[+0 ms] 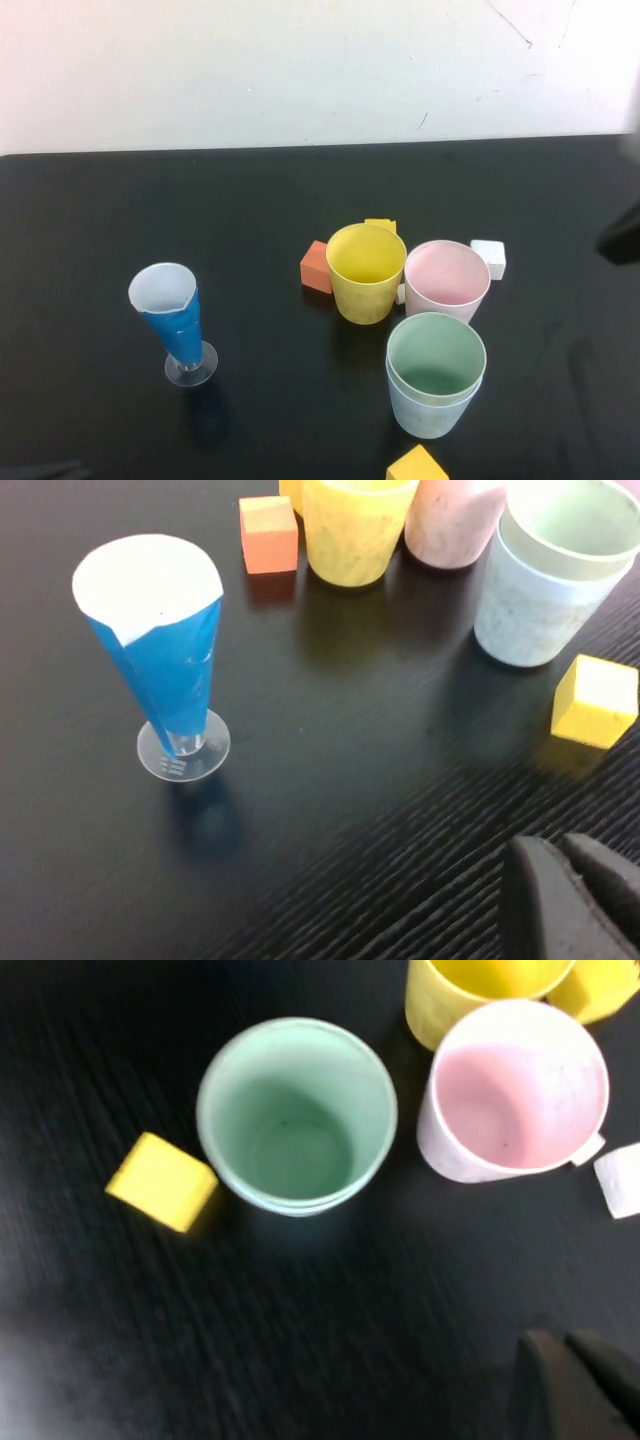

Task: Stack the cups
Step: Pick up the pink cup

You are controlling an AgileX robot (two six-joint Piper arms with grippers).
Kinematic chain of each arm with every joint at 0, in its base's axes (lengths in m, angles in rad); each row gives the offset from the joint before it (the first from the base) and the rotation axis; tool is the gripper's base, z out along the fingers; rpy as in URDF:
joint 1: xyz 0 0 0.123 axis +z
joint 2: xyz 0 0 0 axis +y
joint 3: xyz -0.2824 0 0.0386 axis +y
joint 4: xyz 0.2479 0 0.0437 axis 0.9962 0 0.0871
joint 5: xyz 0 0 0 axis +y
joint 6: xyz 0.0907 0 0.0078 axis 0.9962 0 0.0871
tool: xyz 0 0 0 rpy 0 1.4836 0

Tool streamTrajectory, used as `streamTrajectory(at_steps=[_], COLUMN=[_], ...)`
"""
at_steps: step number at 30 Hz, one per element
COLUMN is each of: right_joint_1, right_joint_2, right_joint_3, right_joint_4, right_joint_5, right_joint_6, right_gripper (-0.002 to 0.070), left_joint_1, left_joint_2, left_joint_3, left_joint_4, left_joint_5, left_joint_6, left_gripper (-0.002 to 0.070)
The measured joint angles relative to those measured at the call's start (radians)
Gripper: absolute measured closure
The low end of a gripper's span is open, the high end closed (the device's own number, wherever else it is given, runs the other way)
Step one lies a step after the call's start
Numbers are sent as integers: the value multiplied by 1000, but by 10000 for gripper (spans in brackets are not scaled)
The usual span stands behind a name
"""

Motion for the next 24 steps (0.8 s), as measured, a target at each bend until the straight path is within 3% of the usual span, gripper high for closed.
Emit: streamTrajectory(at_steps=[7, 15, 18, 24], right_joint_1=[96, 111, 138, 172], right_joint_2=[267, 480, 522, 590], right_joint_3=[-217, -407, -416, -417], right_joint_4=[-155, -208, -243, -288], right_joint_5=[2, 0, -3, -3], right_joint_6=[156, 238, 219, 258], right_gripper=[679, 653, 570, 272], left_joint_1=[0, 0, 0, 0], left_joint_2=[0, 0, 0, 0], left_joint_3=[0, 0, 0, 0], left_joint_4=[20, 33, 33, 33], left_joint_5=[16, 16, 16, 16], left_joint_6=[55, 77, 79, 79], left_gripper=[673, 673, 673, 673])
